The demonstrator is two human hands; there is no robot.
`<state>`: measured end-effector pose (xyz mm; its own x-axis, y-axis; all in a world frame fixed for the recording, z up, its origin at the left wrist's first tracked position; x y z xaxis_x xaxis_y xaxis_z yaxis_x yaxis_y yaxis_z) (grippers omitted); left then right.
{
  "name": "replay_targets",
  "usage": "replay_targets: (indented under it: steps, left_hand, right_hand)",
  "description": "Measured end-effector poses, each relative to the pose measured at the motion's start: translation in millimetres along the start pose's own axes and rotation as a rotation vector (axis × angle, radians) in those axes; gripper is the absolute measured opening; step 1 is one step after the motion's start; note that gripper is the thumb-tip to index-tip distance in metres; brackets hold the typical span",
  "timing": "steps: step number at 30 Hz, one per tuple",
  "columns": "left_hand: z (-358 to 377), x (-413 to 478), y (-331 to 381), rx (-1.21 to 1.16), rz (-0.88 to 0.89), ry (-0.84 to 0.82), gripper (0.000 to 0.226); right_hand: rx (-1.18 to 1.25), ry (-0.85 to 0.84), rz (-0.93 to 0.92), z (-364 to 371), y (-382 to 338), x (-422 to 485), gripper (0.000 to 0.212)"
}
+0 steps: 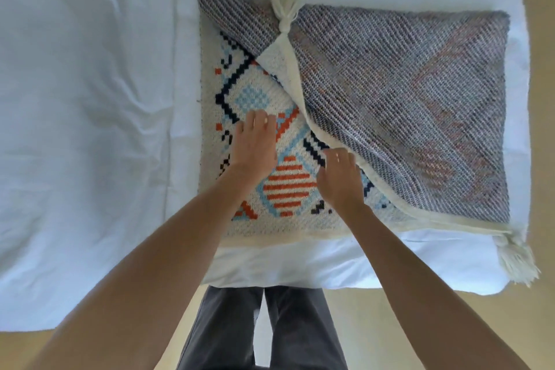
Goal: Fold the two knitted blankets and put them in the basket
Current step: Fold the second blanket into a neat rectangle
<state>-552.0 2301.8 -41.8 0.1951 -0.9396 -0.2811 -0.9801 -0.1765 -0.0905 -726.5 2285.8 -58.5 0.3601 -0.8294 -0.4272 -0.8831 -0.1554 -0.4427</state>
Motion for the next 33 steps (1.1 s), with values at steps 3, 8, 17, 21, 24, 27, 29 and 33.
replay_targets:
  steps: [3,8,17,21,24,27,29,33]
  left_hand:
    - [-24.8,48.5,29.7,0.087,0.162,0.126,0.064]
    - [-34.2,93.8,37.9,0.341,0.283,0.067,0.054]
    - [-25.0,98.9,-35.5,0.457,-0.021,-0.166,0.039]
    - [1.4,50.0,-46.5,0.339,-0.046,-0.242,0.04]
    - [22.6,-4.6,-56.1,0.248,-0.078,-0.303,0.034]
    - [44.8,-68.0,-67.8,0.233,-0.095,-0.404,0.034]
    - [60.2,-108.5,-75.3,0.214,-0.135,-0.522,0.033]
    - [77.0,-150.4,-71.3,0.203,-0.117,-0.62,0.03]
  right_hand:
    - [-0.1,-0.006,-0.036,-5.0,7.7,16.1,0.053]
    - [-0.165,0.019,-0.045,-3.8,13.2,35.2,0.052]
    - [-0.191,0.075,-0.082,-17.5,18.2,56.5,0.028]
    - [-0.1,0.092,-0.128,-17.0,14.1,43.5,0.027]
    - [-0.009,0.071,-0.236,-10.5,7.1,16.3,0.02]
    - [0.011,-0.025,-0.412,6.0,0.0,-23.2,0.019]
    - [-0.077,-0.154,-0.468,23.4,-2.3,-47.0,0.019]
    - [-0.234,-0.222,-0.425,40.4,-5.3,-67.6,0.021]
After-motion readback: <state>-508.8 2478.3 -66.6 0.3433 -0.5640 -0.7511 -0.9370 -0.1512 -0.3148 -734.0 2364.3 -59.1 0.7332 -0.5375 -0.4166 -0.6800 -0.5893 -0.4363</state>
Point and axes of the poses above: each hand's wrist, its own x-axis towards the middle knuckle, its own z-axis out of the palm, y = z × x, the point moved 6 cm from there along x, towards the middle knuckle, and after that the axes turned 14 degrees about x, right-handed, at the moved point
